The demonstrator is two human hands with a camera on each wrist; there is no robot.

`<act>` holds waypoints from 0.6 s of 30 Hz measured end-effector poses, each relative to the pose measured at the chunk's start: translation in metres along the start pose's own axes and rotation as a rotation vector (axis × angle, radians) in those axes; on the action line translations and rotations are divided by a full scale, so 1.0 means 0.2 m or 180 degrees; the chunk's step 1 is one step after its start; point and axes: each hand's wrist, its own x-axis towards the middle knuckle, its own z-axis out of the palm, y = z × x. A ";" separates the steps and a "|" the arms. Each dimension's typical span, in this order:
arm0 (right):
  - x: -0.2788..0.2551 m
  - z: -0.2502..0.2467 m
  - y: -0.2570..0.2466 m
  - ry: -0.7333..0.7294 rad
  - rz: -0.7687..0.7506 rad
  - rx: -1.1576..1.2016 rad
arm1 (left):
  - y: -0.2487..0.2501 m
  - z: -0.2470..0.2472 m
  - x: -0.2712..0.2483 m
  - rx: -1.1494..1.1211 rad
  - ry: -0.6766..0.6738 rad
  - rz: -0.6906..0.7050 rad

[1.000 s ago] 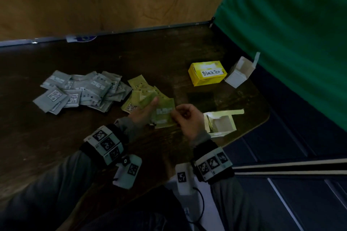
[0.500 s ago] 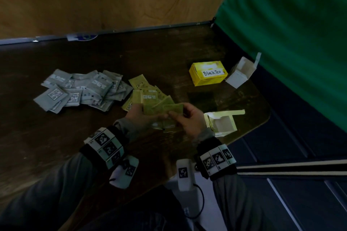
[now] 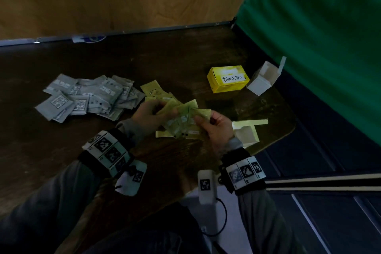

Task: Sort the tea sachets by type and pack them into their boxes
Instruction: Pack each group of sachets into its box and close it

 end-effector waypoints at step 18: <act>-0.02 0.21 0.03 -0.0361 -0.0657 -0.2263 | -0.18 0.10 -0.04 -0.1095 -0.0232 -0.0700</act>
